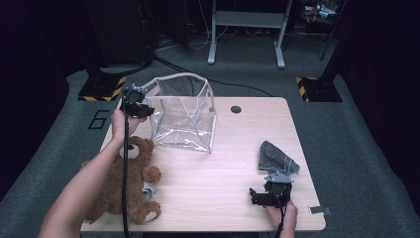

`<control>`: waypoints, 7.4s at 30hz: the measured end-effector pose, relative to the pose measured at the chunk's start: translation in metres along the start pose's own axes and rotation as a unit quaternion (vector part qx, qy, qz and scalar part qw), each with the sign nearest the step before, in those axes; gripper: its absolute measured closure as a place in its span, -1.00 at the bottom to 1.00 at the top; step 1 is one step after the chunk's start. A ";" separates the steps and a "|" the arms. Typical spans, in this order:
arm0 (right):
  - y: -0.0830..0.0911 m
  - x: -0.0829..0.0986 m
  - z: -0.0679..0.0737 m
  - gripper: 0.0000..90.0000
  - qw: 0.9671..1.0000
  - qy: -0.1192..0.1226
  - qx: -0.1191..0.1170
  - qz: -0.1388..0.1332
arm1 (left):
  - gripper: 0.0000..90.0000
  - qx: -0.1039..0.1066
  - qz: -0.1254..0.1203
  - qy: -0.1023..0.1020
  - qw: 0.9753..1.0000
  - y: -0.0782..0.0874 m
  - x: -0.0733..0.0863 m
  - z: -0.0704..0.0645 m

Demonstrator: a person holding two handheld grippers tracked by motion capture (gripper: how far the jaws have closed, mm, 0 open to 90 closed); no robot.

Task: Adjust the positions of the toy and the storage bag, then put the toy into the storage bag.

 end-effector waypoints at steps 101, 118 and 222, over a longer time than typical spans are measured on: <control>-0.072 -0.125 0.080 0.92 0.998 0.026 -0.030 -0.041 | 0.89 0.087 -0.071 -0.054 0.992 0.013 -0.013 -0.083; -0.043 -0.097 0.069 0.92 0.998 0.026 -0.041 -0.051 | 0.89 0.112 -0.096 -0.060 0.987 0.037 0.004 -0.115; 0.008 0.004 -0.009 -1.00 1.000 -0.005 0.014 -0.009 | -0.99 -0.013 0.055 0.082 0.995 0.056 0.165 -0.061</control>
Point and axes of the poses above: each handheld gripper's, and its own axes: y roughly backward along the jaws, x roughly out of its underside, z roughly to its left, the point moved 6 cm from there along -y, roughly forward along the jaws, and after that the axes turned 15 degrees about -y, right-handed, at the moved point
